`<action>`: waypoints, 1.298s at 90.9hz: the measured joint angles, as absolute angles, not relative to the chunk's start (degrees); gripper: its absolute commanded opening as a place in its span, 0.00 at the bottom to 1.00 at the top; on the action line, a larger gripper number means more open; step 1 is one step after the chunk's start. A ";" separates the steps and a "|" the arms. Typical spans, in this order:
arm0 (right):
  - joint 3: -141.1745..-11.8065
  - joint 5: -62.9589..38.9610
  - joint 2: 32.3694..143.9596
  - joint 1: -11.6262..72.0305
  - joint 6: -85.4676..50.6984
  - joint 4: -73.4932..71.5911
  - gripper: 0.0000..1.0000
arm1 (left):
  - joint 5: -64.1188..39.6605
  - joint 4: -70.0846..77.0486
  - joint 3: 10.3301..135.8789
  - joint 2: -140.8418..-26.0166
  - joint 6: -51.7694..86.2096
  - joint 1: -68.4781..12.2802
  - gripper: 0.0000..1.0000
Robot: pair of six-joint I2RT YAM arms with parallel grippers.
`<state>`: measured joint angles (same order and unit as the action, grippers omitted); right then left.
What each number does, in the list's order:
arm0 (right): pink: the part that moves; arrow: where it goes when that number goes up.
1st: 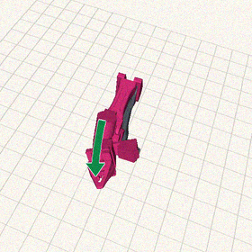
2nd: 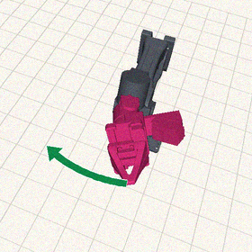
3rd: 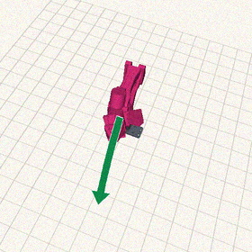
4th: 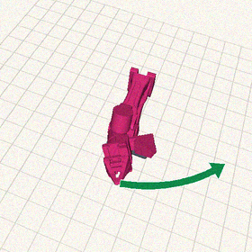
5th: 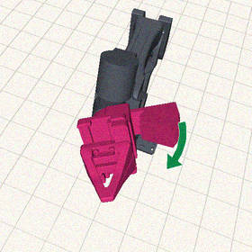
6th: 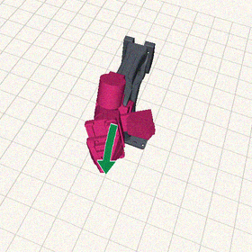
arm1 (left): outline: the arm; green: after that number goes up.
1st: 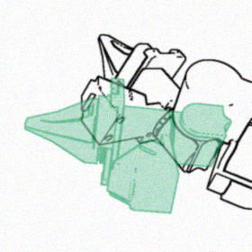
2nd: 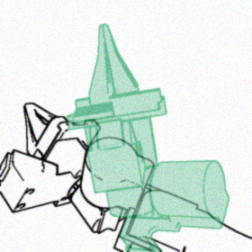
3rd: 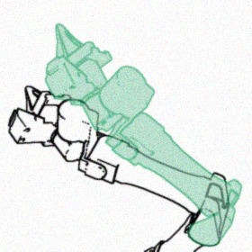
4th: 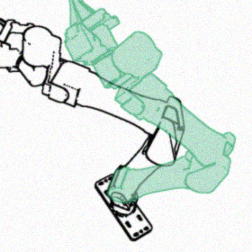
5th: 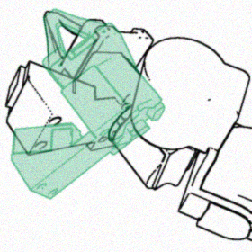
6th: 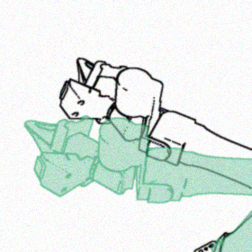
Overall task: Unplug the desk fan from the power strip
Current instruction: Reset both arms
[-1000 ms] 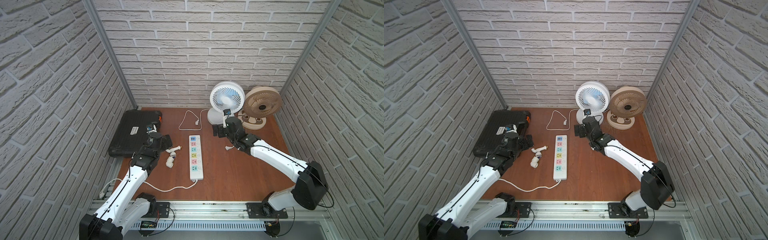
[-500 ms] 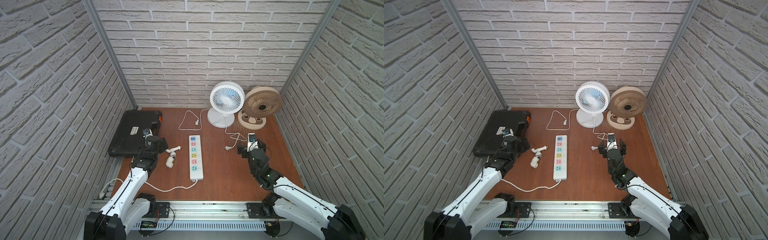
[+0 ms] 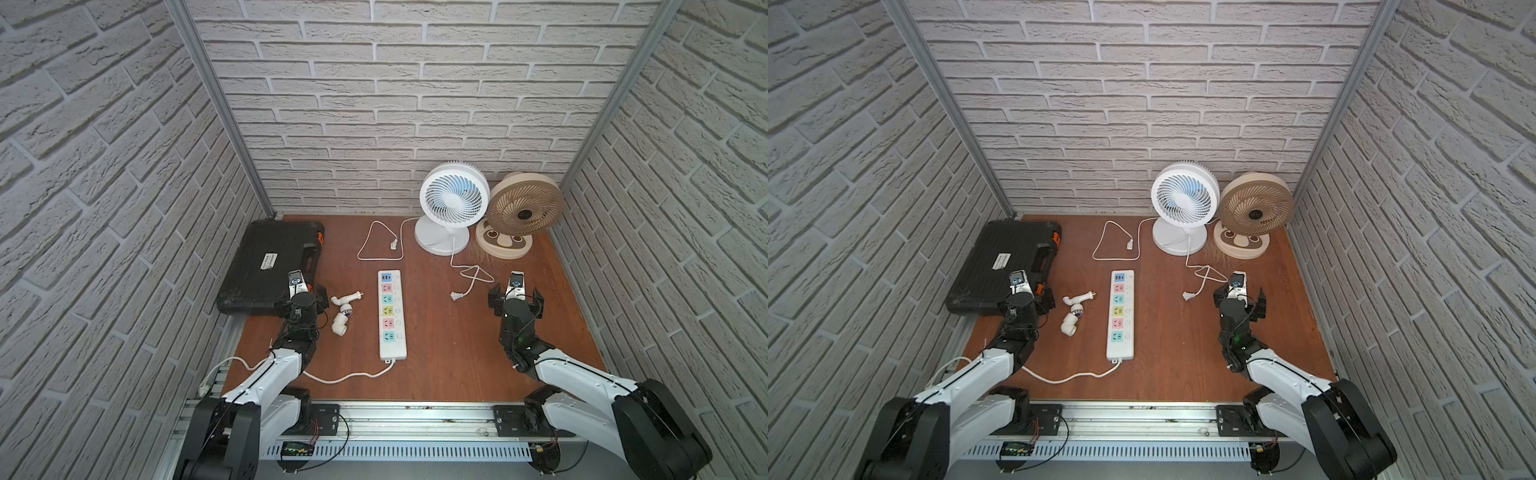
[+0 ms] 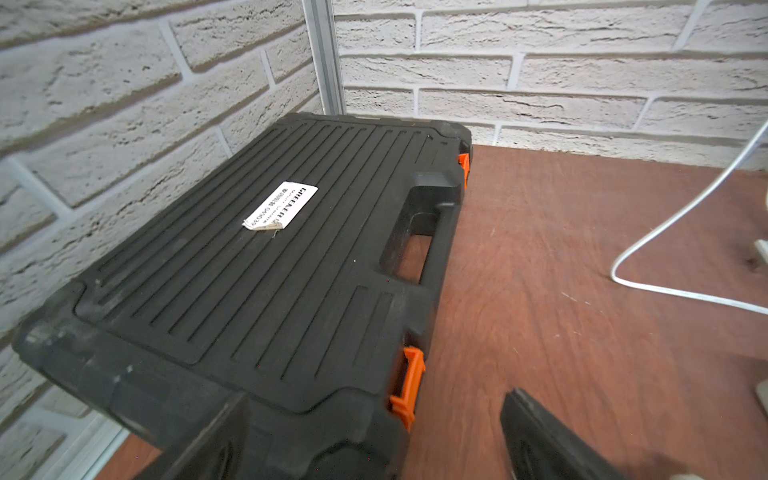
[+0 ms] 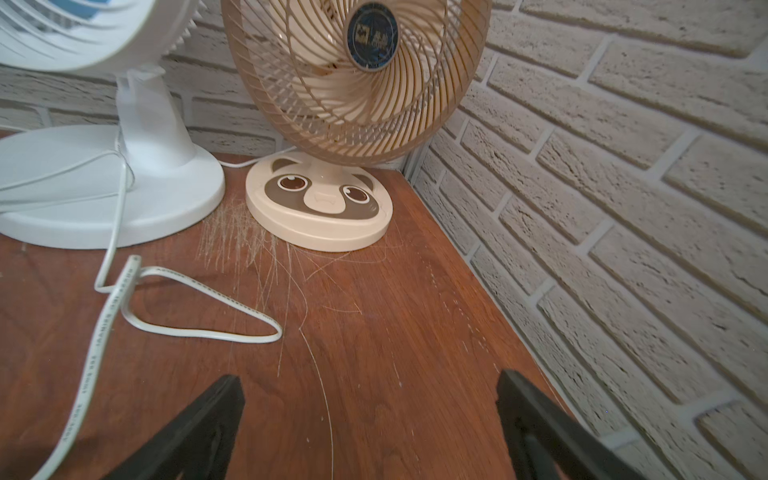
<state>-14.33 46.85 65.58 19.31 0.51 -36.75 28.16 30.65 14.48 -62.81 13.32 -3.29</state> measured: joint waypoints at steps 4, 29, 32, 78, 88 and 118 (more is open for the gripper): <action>-14.35 46.59 68.47 18.57 0.89 -38.79 0.99 | 28.40 32.91 14.79 -65.91 12.12 -3.11 0.98; -16.53 43.05 82.02 15.81 4.73 -50.06 0.99 | 26.72 41.65 18.39 -79.33 7.09 0.27 0.98; -17.12 42.44 83.57 15.46 5.08 -51.68 0.98 | 25.34 43.59 18.61 -80.88 6.59 1.04 0.98; -21.21 21.08 87.88 1.96 0.12 -50.22 0.99 | 10.24 50.54 21.04 -88.44 2.07 3.57 0.98; -20.10 19.20 88.38 2.13 -0.23 -51.90 0.99 | 9.96 50.54 21.06 -88.44 1.96 3.57 0.98; -20.03 16.40 88.44 2.35 -0.21 -52.05 0.99 | 9.85 50.54 21.10 -88.44 1.91 3.57 0.98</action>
